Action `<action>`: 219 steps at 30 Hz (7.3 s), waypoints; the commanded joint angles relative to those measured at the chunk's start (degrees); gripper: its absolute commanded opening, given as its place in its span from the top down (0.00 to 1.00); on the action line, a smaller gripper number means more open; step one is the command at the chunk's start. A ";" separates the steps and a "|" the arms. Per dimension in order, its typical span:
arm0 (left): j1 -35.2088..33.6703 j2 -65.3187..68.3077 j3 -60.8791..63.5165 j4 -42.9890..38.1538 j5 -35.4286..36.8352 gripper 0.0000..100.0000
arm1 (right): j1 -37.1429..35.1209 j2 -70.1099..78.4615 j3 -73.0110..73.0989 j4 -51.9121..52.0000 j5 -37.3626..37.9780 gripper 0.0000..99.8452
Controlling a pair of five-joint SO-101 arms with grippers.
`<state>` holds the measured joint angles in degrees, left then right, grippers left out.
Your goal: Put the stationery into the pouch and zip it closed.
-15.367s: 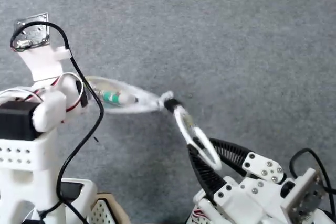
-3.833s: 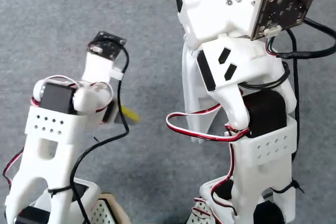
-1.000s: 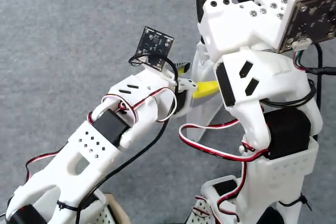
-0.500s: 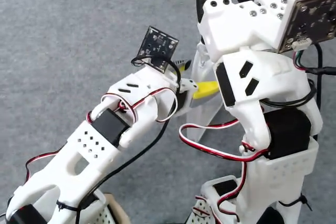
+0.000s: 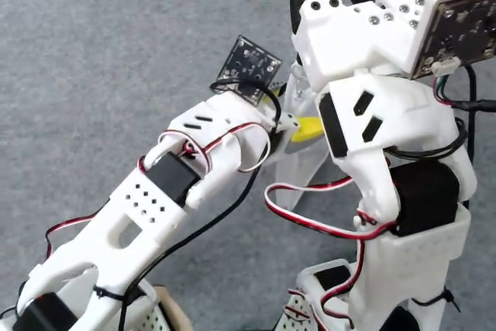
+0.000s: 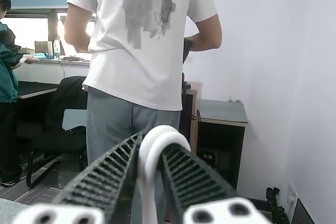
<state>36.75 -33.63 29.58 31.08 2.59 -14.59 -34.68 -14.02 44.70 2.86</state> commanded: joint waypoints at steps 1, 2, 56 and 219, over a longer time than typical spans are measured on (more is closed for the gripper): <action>-0.31 0.62 -4.18 -1.58 -0.26 0.70 | -0.70 -2.68 -2.24 0.09 -0.62 0.99; -0.31 0.88 -4.62 -1.58 -0.26 0.73 | -0.70 -2.77 -2.24 0.09 -0.62 0.99; -0.31 -18.29 -17.80 35.43 0.18 0.97 | 11.16 -3.12 8.22 -2.02 -0.09 0.99; -29.85 6.15 -12.35 39.56 11.16 0.64 | 4.92 -1.71 23.52 32.53 -4.22 0.67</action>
<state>7.38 -26.59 17.98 70.37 13.32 -8.97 -36.53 7.16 76.97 -0.66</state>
